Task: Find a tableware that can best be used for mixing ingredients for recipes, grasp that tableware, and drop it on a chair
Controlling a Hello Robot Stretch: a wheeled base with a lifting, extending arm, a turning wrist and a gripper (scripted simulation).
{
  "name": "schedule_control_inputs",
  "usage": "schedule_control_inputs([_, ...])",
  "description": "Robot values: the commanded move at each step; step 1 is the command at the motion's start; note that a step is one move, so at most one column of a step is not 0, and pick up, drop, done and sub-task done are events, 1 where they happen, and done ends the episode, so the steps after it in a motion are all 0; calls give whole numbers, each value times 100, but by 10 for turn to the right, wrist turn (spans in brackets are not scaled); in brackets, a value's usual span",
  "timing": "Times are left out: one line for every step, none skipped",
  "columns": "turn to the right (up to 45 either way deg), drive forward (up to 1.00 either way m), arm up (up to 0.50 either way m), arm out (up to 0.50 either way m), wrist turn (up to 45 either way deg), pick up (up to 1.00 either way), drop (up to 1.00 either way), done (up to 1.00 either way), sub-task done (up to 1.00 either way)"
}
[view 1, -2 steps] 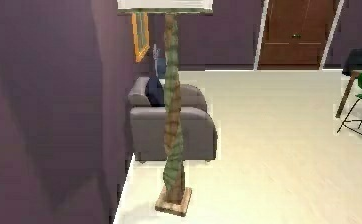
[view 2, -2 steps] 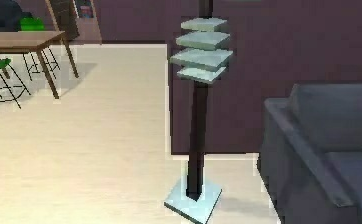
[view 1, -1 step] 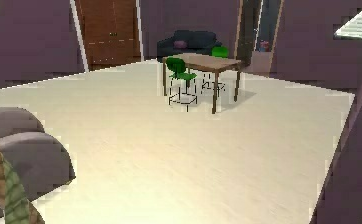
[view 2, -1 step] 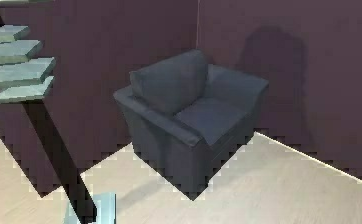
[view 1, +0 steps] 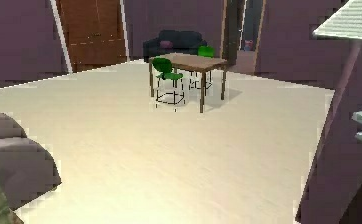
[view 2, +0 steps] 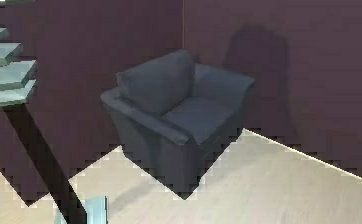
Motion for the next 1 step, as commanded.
schedule_control_inputs([0,75,0,0,0,0,0,0,0])
